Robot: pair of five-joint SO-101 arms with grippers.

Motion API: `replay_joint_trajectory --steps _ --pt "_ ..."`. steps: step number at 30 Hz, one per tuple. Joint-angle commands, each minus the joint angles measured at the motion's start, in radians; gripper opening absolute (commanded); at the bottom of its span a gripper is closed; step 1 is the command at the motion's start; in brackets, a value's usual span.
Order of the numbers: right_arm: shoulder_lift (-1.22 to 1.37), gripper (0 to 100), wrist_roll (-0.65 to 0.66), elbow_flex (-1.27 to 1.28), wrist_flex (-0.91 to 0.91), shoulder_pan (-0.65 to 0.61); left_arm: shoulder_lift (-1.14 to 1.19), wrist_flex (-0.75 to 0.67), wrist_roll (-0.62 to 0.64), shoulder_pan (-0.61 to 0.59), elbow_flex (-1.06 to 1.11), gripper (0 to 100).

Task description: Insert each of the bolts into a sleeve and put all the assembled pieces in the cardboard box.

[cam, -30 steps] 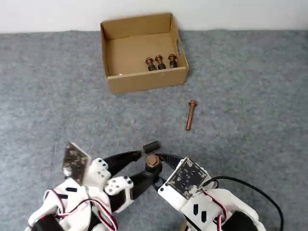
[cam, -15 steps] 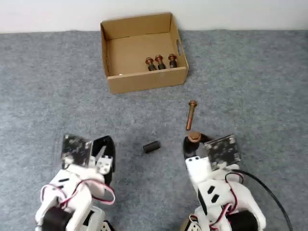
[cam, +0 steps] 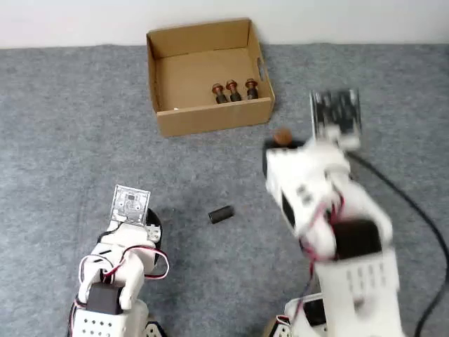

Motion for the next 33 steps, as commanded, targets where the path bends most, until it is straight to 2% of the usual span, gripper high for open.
replay_joint_trajectory --steps 1,7,15,19,24,29,33 --pt "0.263 0.8 -0.009 -0.262 -0.09 0.012 -0.006 -0.023 -0.008 -0.006 -0.004 0" --pt "0.648 0.9 -0.008 -0.569 -0.263 0.01 -0.005 0.044 -0.008 -0.008 -0.004 0" --pt "1.098 0.9 -0.008 -0.85 -0.449 0.008 -0.005 0.049 -0.008 -0.049 -0.004 0" --pt "1.299 0.9 0.008 -0.965 -0.478 0.007 -0.005 0.049 -0.008 -0.049 -0.004 0" --pt "1.52 0.9 0.103 -1.108 -0.481 0.007 -0.005 0.049 -0.008 -0.049 -0.004 0" --pt "1.681 0.9 0.112 -1.277 -0.47 0.007 -0.005 0.049 -0.008 -0.049 -0.004 0" --pt "1.758 1.2 0.115 -1.373 -0.372 0.007 -0.005 0.049 -0.008 -0.049 -0.004 0"
